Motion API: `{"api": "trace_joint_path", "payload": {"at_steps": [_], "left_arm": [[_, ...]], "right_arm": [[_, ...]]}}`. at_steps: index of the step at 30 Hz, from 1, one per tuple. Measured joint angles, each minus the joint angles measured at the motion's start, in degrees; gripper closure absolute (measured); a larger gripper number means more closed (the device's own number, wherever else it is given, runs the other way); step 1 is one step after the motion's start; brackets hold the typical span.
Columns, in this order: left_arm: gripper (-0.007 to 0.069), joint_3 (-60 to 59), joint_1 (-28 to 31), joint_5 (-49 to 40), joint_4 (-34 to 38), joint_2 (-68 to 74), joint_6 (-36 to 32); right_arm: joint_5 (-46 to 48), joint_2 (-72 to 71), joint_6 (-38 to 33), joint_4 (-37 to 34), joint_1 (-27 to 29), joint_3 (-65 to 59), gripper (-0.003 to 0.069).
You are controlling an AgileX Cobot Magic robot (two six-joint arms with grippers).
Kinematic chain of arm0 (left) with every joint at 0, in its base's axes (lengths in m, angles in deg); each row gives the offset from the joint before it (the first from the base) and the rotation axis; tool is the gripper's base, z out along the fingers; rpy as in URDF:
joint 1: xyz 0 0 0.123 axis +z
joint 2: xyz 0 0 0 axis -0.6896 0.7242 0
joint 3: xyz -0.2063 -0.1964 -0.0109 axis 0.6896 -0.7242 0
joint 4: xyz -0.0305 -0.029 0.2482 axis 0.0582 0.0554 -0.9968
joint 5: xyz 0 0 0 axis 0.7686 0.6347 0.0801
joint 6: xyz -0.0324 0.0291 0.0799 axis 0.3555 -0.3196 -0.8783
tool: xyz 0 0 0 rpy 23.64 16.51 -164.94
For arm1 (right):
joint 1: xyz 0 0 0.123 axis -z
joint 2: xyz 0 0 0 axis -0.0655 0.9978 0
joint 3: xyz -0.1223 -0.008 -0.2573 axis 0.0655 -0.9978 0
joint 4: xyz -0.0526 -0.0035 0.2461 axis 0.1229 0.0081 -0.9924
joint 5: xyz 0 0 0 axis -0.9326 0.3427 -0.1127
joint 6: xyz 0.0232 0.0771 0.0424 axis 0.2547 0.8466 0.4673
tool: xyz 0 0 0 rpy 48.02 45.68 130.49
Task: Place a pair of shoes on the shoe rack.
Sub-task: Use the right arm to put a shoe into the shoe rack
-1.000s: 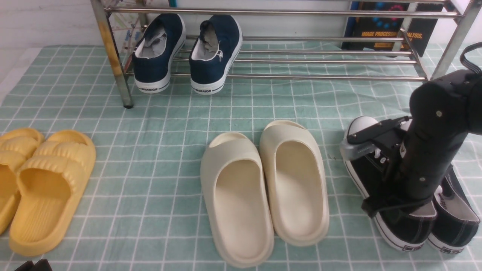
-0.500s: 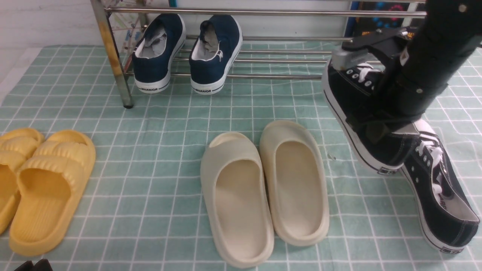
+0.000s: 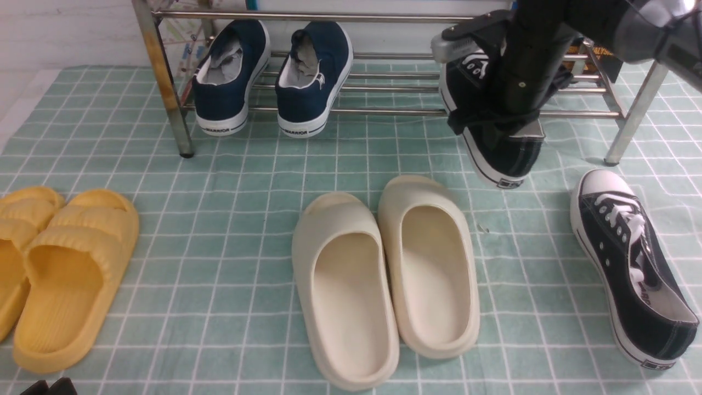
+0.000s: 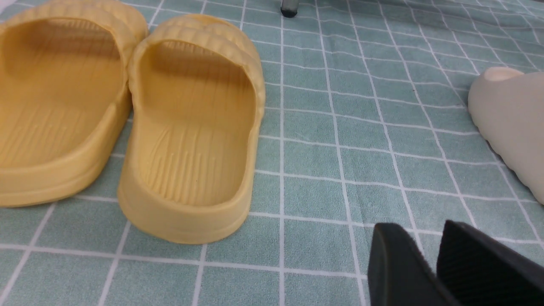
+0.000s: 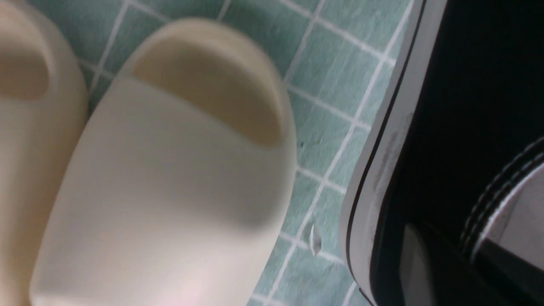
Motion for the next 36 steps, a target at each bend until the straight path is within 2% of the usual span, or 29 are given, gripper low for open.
{"api": "trace_joint_path", "payload": {"at_steps": [7,20,26,29,34,35,36], "left_arm": [[0.0442,0.0,0.0,0.0,0.0,0.0,0.0],[0.0437,0.0,0.0,0.0,0.0,0.0,0.0],[0.0435,0.0,0.0,0.0,0.0,0.0,0.0],[0.0433,0.0,0.0,0.0,0.0,0.0,0.0],[0.0426,0.0,0.0,0.0,0.0,0.0,0.0],[0.0426,0.0,0.0,0.0,0.0,0.0,0.0],[0.0424,0.0,0.0,0.0,0.0,0.0,0.0]], "right_arm": [[0.4,4.8,-1.1,0.0,1.0,9.5,0.0644],[-4.1,6.9,-3.1,0.0,3.1,10.6,0.0644],[-7.4,6.9,-3.0,0.0,3.2,10.6,0.0608],[-8.7,6.9,-2.7,0.1,3.4,10.7,0.0546],[-6.1,5.9,0.5,0.7,3.6,12.0,0.0369],[-5.8,5.9,0.6,0.7,3.6,12.1,0.0362],[-4.3,5.1,0.6,0.3,3.6,12.9,0.0305]]}}
